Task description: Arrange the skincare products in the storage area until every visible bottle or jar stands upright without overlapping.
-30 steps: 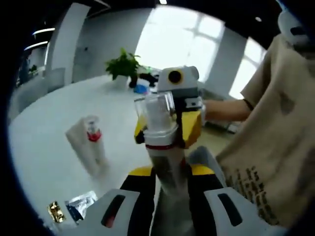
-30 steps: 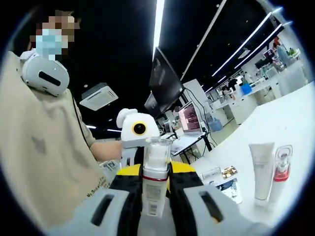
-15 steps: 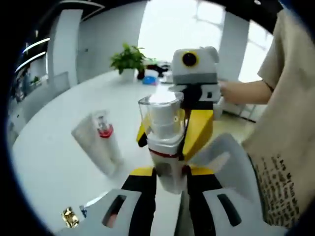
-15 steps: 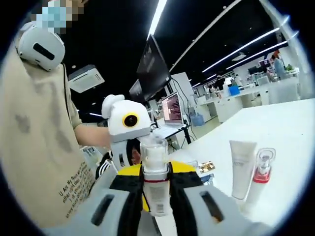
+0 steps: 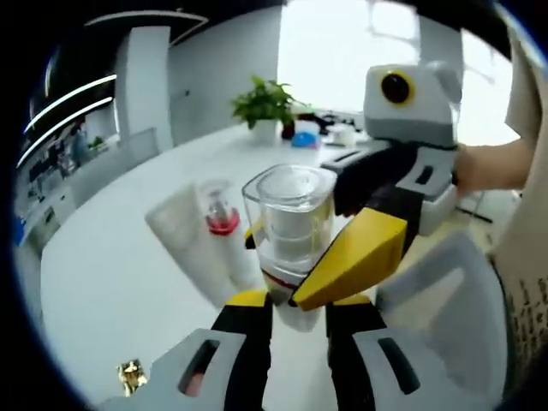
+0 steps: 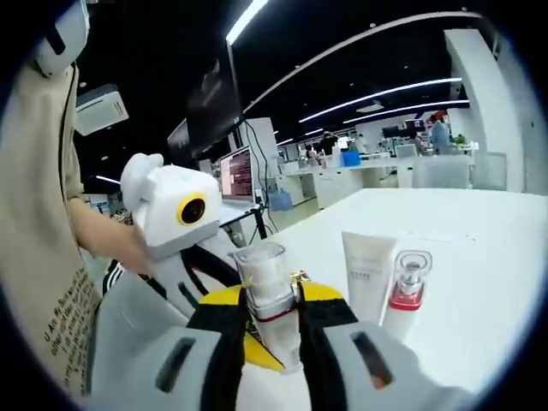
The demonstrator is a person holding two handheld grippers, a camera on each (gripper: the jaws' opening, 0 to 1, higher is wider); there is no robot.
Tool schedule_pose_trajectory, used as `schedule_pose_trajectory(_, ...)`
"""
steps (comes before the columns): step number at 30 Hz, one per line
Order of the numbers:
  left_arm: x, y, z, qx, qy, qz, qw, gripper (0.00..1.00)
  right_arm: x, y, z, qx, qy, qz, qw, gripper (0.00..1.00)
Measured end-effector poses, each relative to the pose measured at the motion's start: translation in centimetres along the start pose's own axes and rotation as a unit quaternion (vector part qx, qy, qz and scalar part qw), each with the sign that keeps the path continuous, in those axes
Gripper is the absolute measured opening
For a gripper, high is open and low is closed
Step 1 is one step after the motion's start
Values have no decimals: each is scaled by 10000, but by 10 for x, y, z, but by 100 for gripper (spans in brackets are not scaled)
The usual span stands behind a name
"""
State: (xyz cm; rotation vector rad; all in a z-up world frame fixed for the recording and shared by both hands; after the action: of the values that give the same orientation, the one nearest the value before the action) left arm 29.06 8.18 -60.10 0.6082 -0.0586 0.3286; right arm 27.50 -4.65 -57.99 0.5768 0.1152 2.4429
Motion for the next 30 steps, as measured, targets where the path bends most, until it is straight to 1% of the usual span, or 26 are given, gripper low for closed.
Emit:
schedule_pose_trajectory(5, 0, -11, -9, 112, 42, 235, 9997, 20, -7, -4, -8, 164, 10, -274, 9995, 23)
schedule_pose_trajectory(8, 0, -18, -14, 163, 148, 375, 9991, 20, -12, -5, -13, 213, -37, -394, 9990, 23)
schedule_pose_trajectory(10, -2, -24, -17, 265, 98, 446, 9986, 20, -15, -5, -18, 293, -46, -477, 9984, 23)
schedule_pose_trajectory(11, -2, -28, -19, 377, -17, 448, 9983, 20, -18, -5, -22, 389, -13, -526, 9979, 23)
schedule_pose_trajectory(12, -3, -32, -21, 409, -47, 445, 9982, 20, -20, -5, -25, 446, 17, -558, 9974, 23)
schedule_pose_trajectory(15, -4, -46, -28, 427, 20, 399, 9983, 20, -28, -5, -32, 590, 30, -633, 9962, 23)
schedule_pose_trajectory(18, -6, -56, -33, 473, -39, 395, 9981, 20, -36, -4, -39, 718, 41, -684, 9951, 23)
schedule_pose_trajectory(25, -4, -73, -41, 511, -12, 346, 9981, 21, -50, -5, -48, 875, 12, -794, 9930, 23)
schedule_pose_trajectory(30, -3, -82, -45, 478, 37, 339, 9983, 21, -59, -5, -52, 993, 47, -829, 9916, 23)
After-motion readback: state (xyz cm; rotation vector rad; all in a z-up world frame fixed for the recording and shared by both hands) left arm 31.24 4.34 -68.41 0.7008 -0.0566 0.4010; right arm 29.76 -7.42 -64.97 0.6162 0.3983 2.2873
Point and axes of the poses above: the point that each gripper's makers call its tool centre point, and the gripper's own axes: y roughly backward along the fingers, x roughly to its left, z roughly out of its top, the point moved 10 cm from there along y, roughly backward along the fingers, and after that the axes turned 13 degrees about -y, right-handed, at the moved point
